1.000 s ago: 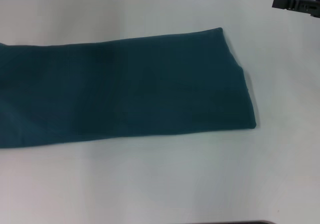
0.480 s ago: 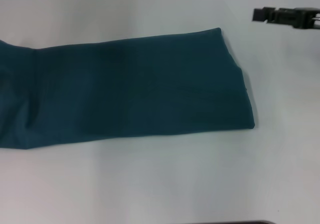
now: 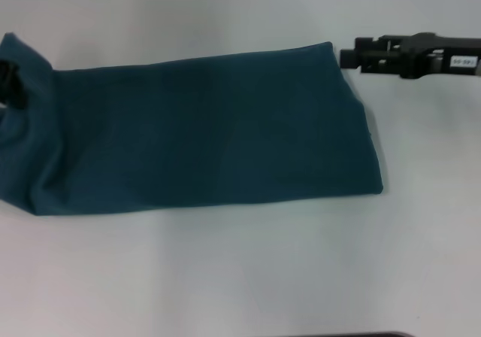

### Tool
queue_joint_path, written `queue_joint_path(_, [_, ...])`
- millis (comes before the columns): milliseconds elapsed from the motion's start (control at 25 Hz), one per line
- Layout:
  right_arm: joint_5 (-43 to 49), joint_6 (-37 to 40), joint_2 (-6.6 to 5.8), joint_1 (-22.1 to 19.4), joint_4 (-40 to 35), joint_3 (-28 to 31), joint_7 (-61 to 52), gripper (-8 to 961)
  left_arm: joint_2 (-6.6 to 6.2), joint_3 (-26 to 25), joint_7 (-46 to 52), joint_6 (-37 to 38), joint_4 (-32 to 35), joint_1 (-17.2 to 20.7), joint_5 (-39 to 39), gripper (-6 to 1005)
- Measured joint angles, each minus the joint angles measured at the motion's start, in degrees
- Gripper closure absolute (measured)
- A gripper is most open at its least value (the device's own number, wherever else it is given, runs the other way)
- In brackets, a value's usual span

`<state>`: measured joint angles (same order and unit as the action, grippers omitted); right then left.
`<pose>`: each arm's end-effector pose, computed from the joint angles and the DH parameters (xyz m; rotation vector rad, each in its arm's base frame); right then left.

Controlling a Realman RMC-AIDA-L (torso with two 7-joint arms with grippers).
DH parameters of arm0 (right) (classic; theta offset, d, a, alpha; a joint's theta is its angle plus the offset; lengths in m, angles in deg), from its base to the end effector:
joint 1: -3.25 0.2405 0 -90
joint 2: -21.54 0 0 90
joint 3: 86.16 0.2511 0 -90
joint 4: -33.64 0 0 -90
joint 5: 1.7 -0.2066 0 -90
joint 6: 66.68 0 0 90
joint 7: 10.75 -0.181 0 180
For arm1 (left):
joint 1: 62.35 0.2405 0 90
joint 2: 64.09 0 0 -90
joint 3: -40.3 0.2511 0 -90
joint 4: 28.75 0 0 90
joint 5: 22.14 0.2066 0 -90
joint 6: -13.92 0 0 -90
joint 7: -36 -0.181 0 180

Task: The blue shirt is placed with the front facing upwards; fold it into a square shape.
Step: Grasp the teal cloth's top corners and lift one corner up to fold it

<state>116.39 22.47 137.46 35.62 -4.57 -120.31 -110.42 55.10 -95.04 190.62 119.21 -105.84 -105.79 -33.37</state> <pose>0.2522 0.3578 0.0017 -2.5835 1.0751 0.7195 -0.2354 0.3691 0.0709 -2.0967 -1.5354 0.4083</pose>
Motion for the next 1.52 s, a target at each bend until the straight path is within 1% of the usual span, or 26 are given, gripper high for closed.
queue_joint_path(80, [0.01, -0.23, 0.89, 0.07, 0.30, -0.64, 2.10, 286, 0.88, 0.00, -0.02, 1.13, -2.28, 0.18, -2.35, 901])
queue_joint_path(200, [0.02, -1.47, 2.42, 0.21, 0.76, -1.96, 4.92, 286, 1.82, 0.10, -0.03, 2.39, -4.54, 0.31, -6.77, 900])
queue_joint_path(320, [-0.02, -2.70, 3.17, 0.88, 2.23, -3.42, 6.78, 285, 2.25, 0.15, -0.03, 3.25, -5.80, 0.38, -10.68, 901])
queue_joint_path(560, [-0.30, -4.99, 3.56, 3.34, 8.80, -5.85, 12.48, 285, 3.09, 0.10, 0.13, 4.75, -9.19, 1.23, -16.97, 903])
queue_joint_path(720, [-0.32, -6.08, 3.71, 5.42, 12.77, -6.82, 15.33, 285, 3.17, -0.01, 0.38, 5.32, -11.51, 2.58, -21.37, 904])
queue_joint_path(880, [-0.32, -8.68, 4.11, 7.65, 16.09, -9.90, 16.51, 285, 3.06, 0.07, 0.51, 6.02, -13.97, 3.52, -25.58, 906])
queue_joint_path(1000, [-0.42, -10.52, 4.34, 9.50, 18.61, -11.71, 17.76, 285, 3.02, 0.10, 0.34, 6.18, -14.48, 3.54, -25.90, 906])
queue_joint_path(1240, [-0.66, -11.48, 4.59, 13.13, 22.69, -12.23, 19.64, 286, 2.75, 0.05, -0.17, 6.35, -14.91, 3.60, -26.93, 906])
queue_joint_path(1520, [-0.70, -15.36, 4.85, 17.69, 27.01, -13.18, 20.84, 362, 2.68, 0.12, -0.24, 6.30, -14.98, 3.30, -30.12, 906])
